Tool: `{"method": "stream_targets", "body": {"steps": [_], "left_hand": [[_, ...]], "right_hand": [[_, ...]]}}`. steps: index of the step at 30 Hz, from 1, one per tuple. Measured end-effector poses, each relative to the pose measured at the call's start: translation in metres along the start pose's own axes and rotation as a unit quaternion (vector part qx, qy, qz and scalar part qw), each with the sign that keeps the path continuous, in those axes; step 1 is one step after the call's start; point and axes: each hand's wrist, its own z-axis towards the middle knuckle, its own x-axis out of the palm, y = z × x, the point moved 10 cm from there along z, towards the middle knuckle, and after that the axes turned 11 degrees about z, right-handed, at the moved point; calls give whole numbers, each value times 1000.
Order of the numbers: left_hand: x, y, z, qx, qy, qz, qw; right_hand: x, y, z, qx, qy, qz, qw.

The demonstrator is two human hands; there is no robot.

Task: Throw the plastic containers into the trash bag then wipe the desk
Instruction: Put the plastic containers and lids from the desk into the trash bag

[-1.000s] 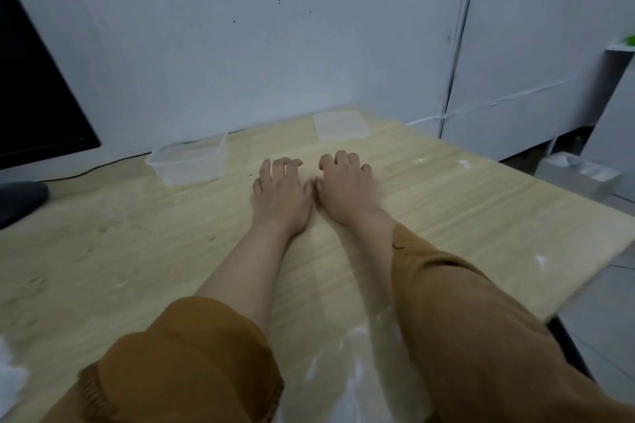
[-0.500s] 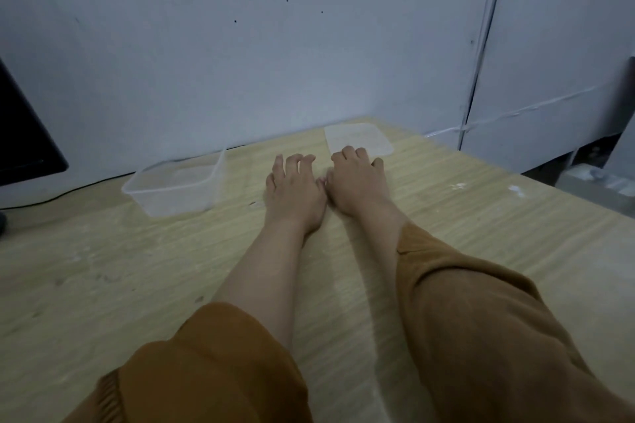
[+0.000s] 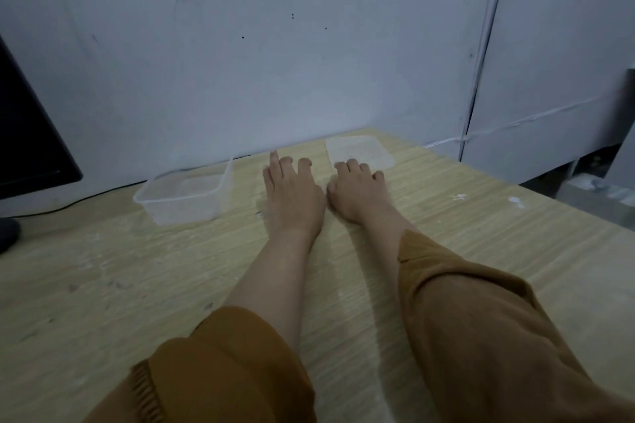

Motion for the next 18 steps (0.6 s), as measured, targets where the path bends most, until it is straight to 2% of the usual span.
{"method": "stream_targets", "body": {"steps": [5,7,10,12,14,18], "left_hand": [[3,4,1,-13,6,14,1000],[-8,8,0,-31,-33,30,999],[-35,24,-7,-100,-133,17,986],[-43,37,-15,-154,-154,-8,976],[-39,49,-19,-194,-131,-25,972],[-17,74,-24,-229,-17,2,973]], "right_hand": [[-13,12,0,-46,-72,-37,996],[-18,11,-1,-34,-94,-54,993],[-22,7,-4,-13,-113,-79,990],[-23,8,-6,-16,-116,-92,989],[-23,11,-9,-25,-115,-101,988],[-23,13,-16,-36,-112,-100,988]]}}
